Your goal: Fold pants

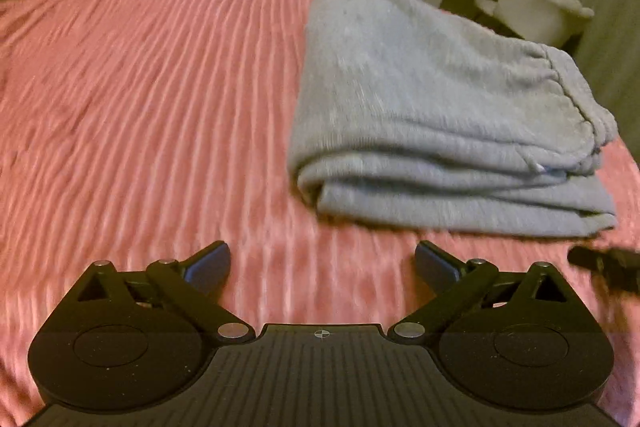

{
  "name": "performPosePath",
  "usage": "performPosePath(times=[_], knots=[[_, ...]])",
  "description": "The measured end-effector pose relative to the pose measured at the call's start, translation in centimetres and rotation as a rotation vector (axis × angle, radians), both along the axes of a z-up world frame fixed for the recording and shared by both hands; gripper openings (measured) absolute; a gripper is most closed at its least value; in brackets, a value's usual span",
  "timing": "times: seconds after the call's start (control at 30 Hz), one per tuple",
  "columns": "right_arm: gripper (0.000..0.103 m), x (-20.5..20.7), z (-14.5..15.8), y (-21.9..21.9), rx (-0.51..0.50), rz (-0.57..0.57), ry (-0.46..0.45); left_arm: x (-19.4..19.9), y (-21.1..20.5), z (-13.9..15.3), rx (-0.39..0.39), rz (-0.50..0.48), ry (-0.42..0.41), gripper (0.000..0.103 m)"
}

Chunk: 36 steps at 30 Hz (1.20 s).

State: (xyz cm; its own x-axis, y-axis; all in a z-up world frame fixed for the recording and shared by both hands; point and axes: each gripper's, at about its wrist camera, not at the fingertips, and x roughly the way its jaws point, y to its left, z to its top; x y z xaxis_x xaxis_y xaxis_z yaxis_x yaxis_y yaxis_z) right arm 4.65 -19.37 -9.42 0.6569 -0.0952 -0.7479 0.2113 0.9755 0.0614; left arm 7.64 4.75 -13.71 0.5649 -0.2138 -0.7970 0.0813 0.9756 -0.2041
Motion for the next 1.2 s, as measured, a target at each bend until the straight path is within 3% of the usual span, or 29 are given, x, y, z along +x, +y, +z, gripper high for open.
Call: performPosePath(times=[0.03, 0.07, 0.13, 0.23, 0.4, 0.5, 0.67, 0.8, 0.97, 1.07, 1.2], knots=[[0.092, -1.9, 0.1, 0.1, 0.017, 0.005, -0.037, -0.4, -0.1, 0.2, -0.009, -0.005, 0.012, 0.102], [0.1, -3.5, 0.1, 0.2, 0.024, -0.001, -0.068, -1.0, -0.3, 0.2, -0.009, -0.016, 0.021, 0.102], [0.1, -6.4, -0.1, 0.3, 0.051, -0.012, -0.113, -2.1, -1.2, 0.3, 0.019, -0.062, 0.042, 0.102], [0.1, -8.7, -0.9, 0.2, 0.062, -0.07, -0.053, -4.0, -2.8, 0.7, 0.087, -0.13, 0.042, 0.102], [0.1, -9.9, -0.9, 0.1, 0.076, -0.137, -0.009, -7.0, -4.1, 1.3, 0.163, -0.164, 0.01, 0.102], [0.1, -9.8, -0.7, 0.9, 0.023, -0.208, 0.025, -8.0, -4.1, 1.7, 0.178, -0.159, -0.009, 0.102], [0.1, -9.4, -1.6, 3.5, -0.088, -0.078, 0.137, -8.3, -3.3, 2.7, 0.187, -0.082, -0.057, 0.102], [0.1, -9.3, -1.5, 5.9, -0.242, -0.021, 0.126, -8.1, -2.6, 2.9, 0.163, -0.053, -0.045, 0.102], [0.1, -8.9, -1.1, 7.2, -0.309, 0.021, 0.132, -8.2, -2.1, 3.2, 0.135, -0.056, -0.011, 0.102], [0.1, -8.5, -0.5, 7.1, -0.3, 0.021, 0.107, -8.5, -1.9, 3.6, 0.118, -0.048, -0.03, 0.102], [0.1, -8.2, 0.0, 6.1, -0.211, -0.001, 0.092, -8.8, -2.5, 4.0, 0.213, -0.036, -0.081, 0.102]])
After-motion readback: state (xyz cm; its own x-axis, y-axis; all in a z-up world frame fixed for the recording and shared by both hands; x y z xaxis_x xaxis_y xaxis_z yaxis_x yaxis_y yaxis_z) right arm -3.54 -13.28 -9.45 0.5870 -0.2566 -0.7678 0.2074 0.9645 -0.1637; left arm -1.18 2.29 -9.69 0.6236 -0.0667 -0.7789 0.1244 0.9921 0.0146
